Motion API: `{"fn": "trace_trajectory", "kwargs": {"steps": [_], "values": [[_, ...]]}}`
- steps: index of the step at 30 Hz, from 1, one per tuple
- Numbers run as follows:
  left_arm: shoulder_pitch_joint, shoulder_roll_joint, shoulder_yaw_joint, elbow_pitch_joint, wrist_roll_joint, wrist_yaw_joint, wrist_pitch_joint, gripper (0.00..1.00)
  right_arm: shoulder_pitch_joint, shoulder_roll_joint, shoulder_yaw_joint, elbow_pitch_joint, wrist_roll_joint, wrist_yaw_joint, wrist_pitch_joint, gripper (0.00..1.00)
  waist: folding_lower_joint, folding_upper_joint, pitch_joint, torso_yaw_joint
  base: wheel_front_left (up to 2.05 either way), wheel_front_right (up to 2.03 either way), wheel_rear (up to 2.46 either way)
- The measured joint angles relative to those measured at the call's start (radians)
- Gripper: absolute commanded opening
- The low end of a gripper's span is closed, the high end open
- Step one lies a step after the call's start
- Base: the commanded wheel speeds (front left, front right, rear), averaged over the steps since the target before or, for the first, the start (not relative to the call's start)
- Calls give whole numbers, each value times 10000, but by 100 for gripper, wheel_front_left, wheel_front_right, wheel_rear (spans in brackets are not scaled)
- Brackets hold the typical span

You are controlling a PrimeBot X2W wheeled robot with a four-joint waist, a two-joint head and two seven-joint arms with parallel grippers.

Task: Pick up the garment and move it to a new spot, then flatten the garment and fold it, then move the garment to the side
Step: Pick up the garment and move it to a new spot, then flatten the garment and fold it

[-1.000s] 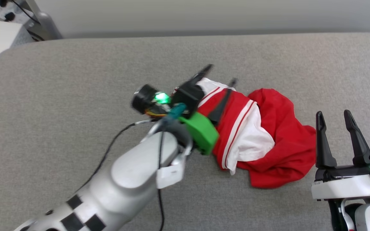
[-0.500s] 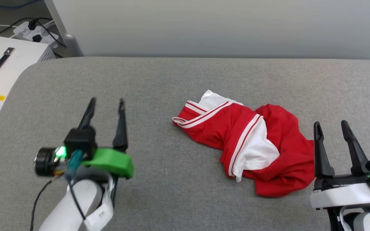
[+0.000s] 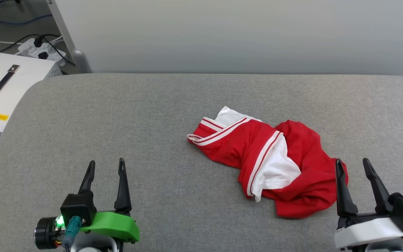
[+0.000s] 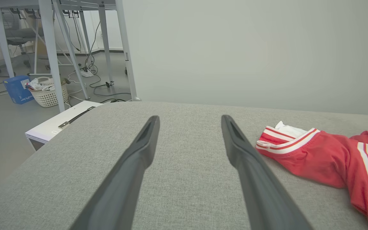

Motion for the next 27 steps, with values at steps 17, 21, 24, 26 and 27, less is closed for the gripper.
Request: {"fn": "trace_trajectory", "kwargs": {"steps": [17, 21, 24, 26, 27], "values": [[532, -1154, 1488, 382, 1348, -1338, 0, 100, 256, 0, 2, 355, 2, 0, 0, 100, 0, 0, -99, 13, 0, 0, 0], [533, -1289, 1634, 430, 1565, -1557, 0, 100, 147, -29, -92, 211, -146, 0, 0, 100, 0, 0, -61, 18, 0, 0, 0], [524, -1415, 1720, 439, 1645, -1662, 0, 100, -373, -228, -276, 25, -159, 0, 0, 100, 0, 0, 50, 32, 0, 0, 0], [509, -1480, 1753, 437, 1714, -1699, 0, 100, -962, -589, -288, -130, -192, 0, 0, 100, 0, 0, 155, 45, 0, 0, 0], [498, -1511, 1766, 433, 1732, -1751, 0, 100, -1336, -819, -284, -161, -184, 0, 0, 100, 0, 0, 225, 52, 0, 0, 0]]}}
